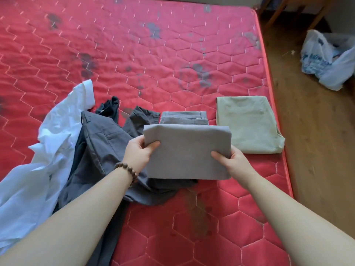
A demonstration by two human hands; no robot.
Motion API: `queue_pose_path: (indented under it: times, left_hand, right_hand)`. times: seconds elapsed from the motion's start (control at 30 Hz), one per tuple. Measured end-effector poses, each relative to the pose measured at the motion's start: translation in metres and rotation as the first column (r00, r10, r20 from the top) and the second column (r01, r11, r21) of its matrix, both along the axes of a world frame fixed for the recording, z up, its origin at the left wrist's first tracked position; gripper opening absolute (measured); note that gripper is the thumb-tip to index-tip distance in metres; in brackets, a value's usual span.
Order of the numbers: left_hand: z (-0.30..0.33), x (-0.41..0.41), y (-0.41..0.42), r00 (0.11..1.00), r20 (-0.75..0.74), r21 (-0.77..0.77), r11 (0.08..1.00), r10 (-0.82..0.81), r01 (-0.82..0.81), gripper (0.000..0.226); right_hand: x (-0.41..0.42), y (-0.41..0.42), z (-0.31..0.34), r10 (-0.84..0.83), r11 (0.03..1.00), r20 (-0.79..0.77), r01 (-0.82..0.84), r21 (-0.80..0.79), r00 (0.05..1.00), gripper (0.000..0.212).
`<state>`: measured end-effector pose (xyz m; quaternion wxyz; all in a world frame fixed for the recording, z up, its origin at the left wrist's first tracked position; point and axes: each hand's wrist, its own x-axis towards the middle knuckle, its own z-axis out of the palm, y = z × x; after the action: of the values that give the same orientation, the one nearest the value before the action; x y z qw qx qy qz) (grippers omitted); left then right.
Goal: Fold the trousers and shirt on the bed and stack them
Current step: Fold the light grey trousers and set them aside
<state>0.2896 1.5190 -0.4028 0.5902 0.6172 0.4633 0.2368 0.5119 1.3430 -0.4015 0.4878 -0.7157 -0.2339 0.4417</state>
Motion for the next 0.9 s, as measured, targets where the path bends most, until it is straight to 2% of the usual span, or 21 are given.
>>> queue_pose_path:
  times: [0.13,0.3,0.37,0.43,0.47,0.53,0.7,0.9]
  left_hand:
    - [-0.023,0.032,0.032,0.999,-0.038,-0.007,1.0,-0.003,0.003,0.011]
    - [-0.05,0.073,0.076,0.992,-0.119,0.062,0.997,0.043,-0.036,0.004]
    - [-0.067,0.083,0.093,0.978,-0.192,0.059,0.996,0.079,-0.069,0.011]
    - [-0.091,0.081,0.1,0.928,-0.37,-0.03,0.998,0.046,-0.061,0.023]
    - [-0.102,0.076,0.097,0.904,-0.428,-0.101,0.994,0.001,-0.049,0.027]
    - [-0.116,0.067,0.089,0.886,-0.46,-0.146,0.989,-0.063,-0.006,0.025]
    - [-0.118,0.083,0.091,0.952,-0.297,-0.016,0.996,0.074,-0.083,0.006]
    - [-0.128,0.097,0.088,0.842,-0.515,0.118,0.986,0.161,-0.116,0.012]
  right_hand:
    - [0.022,0.03,-0.035,0.066,0.986,0.136,-0.044,-0.162,0.988,0.007]
    - [0.053,0.079,-0.069,-0.042,0.986,0.196,0.072,-0.152,0.98,0.01]
    - [0.067,0.096,-0.086,-0.047,0.981,0.211,0.085,-0.173,0.976,0.008]
    - [0.073,0.102,-0.107,0.021,0.955,0.229,0.048,-0.293,0.973,0.007]
    - [0.073,0.1,-0.116,0.046,0.934,0.229,0.04,-0.356,0.972,0.013]
    - [0.068,0.097,-0.127,0.057,0.922,0.266,0.051,-0.383,0.962,0.018]
    - [0.066,0.1,-0.125,-0.072,0.949,0.455,0.201,-0.243,0.888,0.021]
    - [0.07,0.108,-0.125,0.038,0.917,0.469,0.156,-0.368,0.882,0.024]
